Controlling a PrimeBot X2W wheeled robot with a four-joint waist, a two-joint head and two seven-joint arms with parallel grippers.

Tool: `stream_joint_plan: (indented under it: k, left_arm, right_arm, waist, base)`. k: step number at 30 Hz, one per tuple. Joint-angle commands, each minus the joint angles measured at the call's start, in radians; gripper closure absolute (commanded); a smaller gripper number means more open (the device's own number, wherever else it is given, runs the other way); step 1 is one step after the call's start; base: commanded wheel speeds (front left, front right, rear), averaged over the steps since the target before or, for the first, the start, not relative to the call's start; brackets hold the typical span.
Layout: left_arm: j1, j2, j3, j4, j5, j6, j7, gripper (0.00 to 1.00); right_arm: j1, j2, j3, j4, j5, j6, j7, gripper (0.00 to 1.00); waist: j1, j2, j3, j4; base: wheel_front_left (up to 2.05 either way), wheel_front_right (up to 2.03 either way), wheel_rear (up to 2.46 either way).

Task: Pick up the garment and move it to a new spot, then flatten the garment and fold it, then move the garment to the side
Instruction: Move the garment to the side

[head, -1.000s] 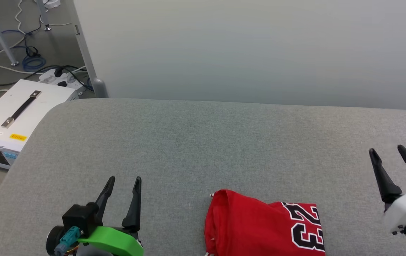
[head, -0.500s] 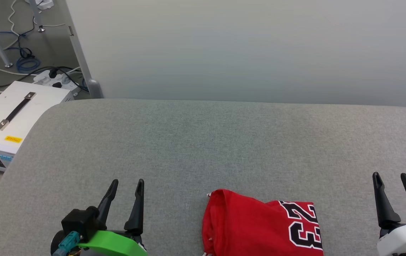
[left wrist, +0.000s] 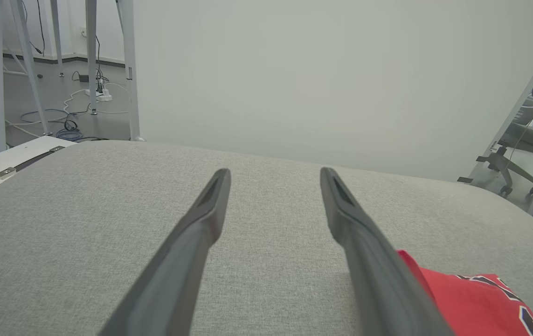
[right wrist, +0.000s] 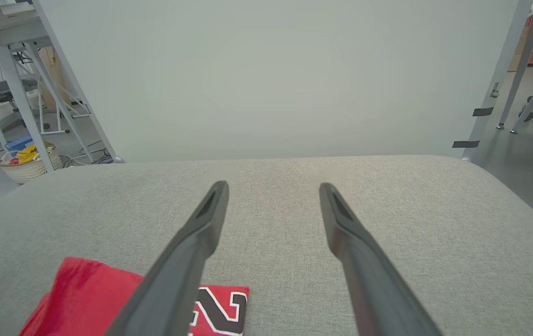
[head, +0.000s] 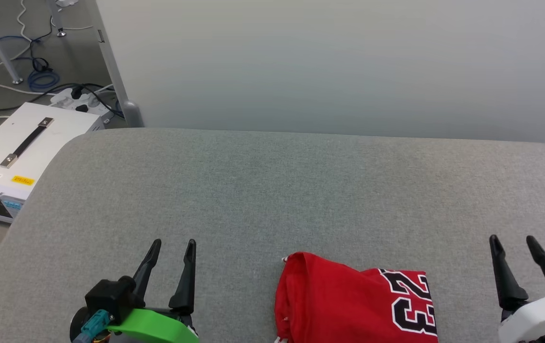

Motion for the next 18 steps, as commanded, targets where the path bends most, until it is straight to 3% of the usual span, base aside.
stream_joint_plan:
  k: [1,11,18]
  left_arm:
    - [0.006,-0.003,0.005,0.005,0.011,-0.008,-0.006,0.0]
    - [-0.006,-0.009,0.018,0.011,0.023,-0.018,-0.006,0.0]
    - [-0.042,-0.02,0.007,0.014,0.039,-0.028,-0.006,0.0]
  right_arm:
    - [0.018,0.0,0.01,-0.002,0.002,-0.001,0.031,0.0]
    - [0.07,-0.012,0.093,-0.017,0.075,-0.001,0.471,0.0]
    - [0.03,0.061,0.059,0.027,0.044,-0.001,0.691,0.0]
  waist:
    - [0.0,0.0,0.002,0.004]
    - [0.0,0.0,0.024,0.024]
    - [0.0,0.0,0.086,0.052]
  base:
    - [0.0,0.0,0.0]
    - [0.0,0.0,0.0]
    - [0.0,0.0,0.0]
